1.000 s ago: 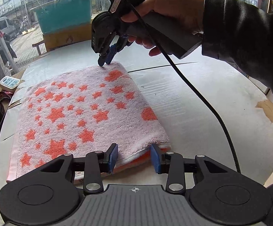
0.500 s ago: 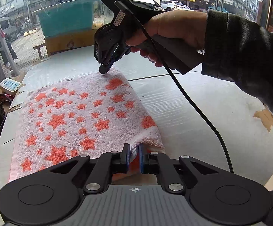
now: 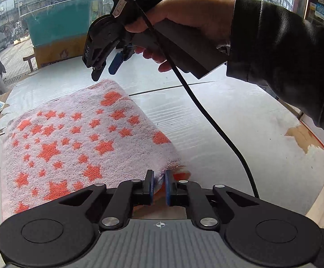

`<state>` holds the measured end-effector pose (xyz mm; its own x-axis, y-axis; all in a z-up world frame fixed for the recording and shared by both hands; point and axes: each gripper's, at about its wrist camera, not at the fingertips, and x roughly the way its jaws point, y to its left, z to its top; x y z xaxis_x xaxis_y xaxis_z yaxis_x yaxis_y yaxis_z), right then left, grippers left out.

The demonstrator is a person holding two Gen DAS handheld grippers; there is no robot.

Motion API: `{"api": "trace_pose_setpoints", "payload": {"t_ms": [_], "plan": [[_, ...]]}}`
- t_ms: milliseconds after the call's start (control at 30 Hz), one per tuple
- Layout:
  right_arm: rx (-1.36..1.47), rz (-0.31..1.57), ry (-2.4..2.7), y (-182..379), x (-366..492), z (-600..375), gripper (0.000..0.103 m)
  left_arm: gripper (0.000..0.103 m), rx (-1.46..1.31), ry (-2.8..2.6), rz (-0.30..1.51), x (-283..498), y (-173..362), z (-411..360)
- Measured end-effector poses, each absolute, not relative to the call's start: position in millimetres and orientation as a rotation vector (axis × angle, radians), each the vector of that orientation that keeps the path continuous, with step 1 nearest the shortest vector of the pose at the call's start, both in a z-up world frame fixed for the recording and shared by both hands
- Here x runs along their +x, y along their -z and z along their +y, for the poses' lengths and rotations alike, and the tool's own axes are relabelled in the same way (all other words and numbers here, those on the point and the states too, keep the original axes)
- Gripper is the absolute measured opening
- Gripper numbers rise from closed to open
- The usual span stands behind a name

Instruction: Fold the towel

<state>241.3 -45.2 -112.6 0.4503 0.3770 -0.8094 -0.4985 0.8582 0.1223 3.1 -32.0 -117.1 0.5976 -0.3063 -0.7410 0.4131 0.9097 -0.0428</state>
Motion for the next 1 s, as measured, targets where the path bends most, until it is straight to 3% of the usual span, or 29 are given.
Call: {"api": "trace_pose_setpoints", "payload": {"t_ms": [233, 267, 300, 767, 1000], "plan": [[-0.175, 0.998, -0.532, 130.4, 249.0, -38.2, 0.03, 0.011, 0.116, 0.429, 0.825, 3.2, 118.9, -27.7], [-0.182, 0.99, -0.533, 130.5, 248.2, -39.2, 0.011, 0.011, 0.111, 0.428, 0.823, 3.6, 118.6, -27.1], [-0.173, 0.988, -0.534, 130.1, 248.4, -41.6, 0.005, 0.011, 0.108, 0.427, 0.82, 3.6, 117.8, -27.5], [-0.017, 0.869, -0.589, 82.6, 229.7, -80.7, 0.003, 0.011, 0.058, 0.435, 0.672, -8.2, 78.9, -26.3], [-0.067, 0.922, -0.519, 112.4, 236.0, -86.9, 0.004, 0.011, 0.065, 0.477, 0.753, 0.7, 103.1, -41.7]]}}
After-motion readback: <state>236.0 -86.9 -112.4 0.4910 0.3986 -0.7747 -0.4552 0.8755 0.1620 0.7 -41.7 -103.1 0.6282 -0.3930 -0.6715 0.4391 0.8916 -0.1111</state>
